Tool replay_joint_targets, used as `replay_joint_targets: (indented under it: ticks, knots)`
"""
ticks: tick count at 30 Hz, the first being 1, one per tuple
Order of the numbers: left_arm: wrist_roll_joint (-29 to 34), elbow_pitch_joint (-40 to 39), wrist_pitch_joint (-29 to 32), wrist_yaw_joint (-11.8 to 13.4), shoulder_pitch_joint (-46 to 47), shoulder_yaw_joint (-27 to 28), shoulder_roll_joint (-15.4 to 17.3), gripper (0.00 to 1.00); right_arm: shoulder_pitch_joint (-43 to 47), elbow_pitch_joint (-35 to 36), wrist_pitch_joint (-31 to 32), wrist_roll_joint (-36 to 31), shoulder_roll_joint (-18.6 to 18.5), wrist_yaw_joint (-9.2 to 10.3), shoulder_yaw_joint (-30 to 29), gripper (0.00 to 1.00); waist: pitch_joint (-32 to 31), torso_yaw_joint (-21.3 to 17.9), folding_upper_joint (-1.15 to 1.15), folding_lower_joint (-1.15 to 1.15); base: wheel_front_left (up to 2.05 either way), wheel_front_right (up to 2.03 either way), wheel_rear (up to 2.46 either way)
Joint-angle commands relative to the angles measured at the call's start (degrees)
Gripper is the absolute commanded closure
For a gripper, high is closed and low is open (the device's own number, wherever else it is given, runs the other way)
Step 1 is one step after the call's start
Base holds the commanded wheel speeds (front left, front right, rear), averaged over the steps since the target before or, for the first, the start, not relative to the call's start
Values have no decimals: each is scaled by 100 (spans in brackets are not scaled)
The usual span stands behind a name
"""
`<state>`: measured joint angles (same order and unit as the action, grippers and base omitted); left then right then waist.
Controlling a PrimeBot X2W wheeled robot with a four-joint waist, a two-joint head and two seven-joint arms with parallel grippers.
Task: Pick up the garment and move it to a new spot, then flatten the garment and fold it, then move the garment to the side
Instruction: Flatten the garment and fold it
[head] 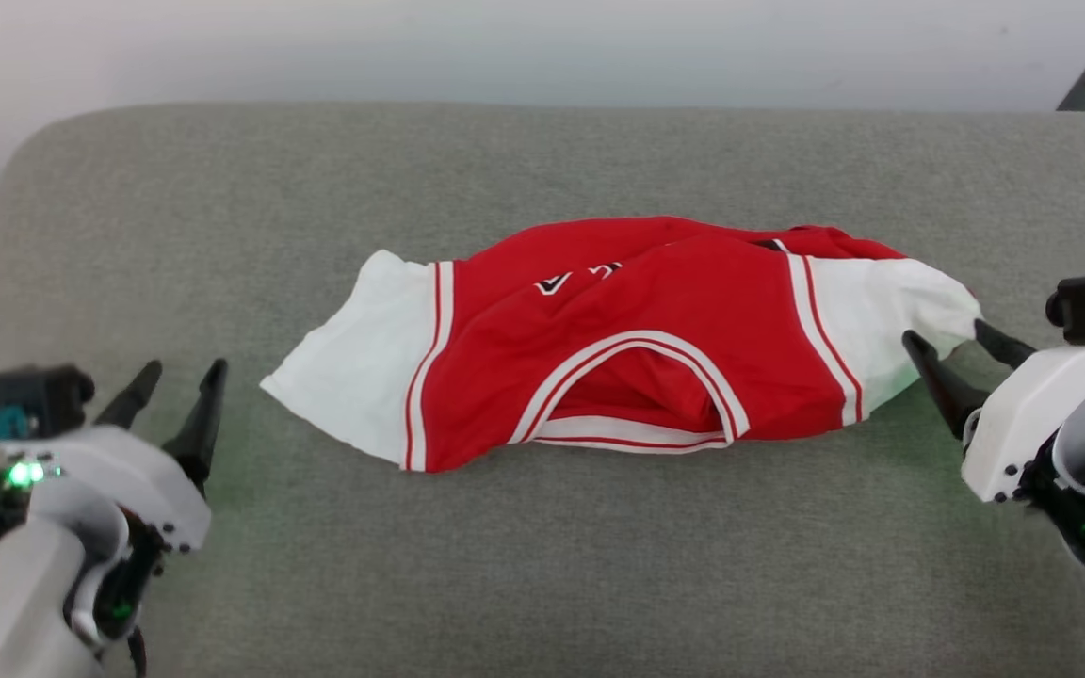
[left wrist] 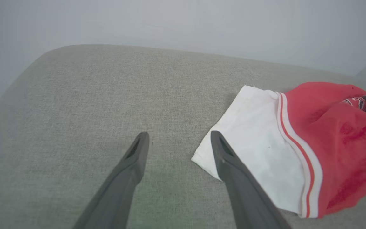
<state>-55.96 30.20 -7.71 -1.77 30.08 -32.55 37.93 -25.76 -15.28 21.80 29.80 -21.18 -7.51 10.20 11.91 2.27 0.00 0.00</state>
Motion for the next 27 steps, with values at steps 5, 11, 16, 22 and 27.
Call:
replay_joint_targets:
  ticks: [5, 11, 16, 22, 27]
  knots:
    - [36, -305, -536, 240, -521, 206, -42, 0, -294, -290, 308, -144, -106, 4, -52, 0, -92, 213, 0, 0, 0, 0, 0]
    - [35, -698, -718, 445, -1067, 524, -160, 0, -612, -918, 682, -190, -113, 4, -72, 0, -121, 377, 0, 0, 0, 0, 0]
    - [55, -976, -748, 562, -1502, 882, -318, 0, -902, -1541, 872, -212, 19, 4, -64, 7, -102, 476, 0, 0, 0, 0, 0]
    - [298, -1174, -748, 535, -1904, 1349, -564, 0, -1159, -2065, 862, -235, 112, 4, 85, 100, -79, 556, 0, 0, 0, 0, 0]
    - [590, -1271, -749, 492, -2172, 1816, -785, 0, -1247, -1964, 723, -89, 45, 4, 321, 100, -122, 572, 0, 0, 0, 0, 0]
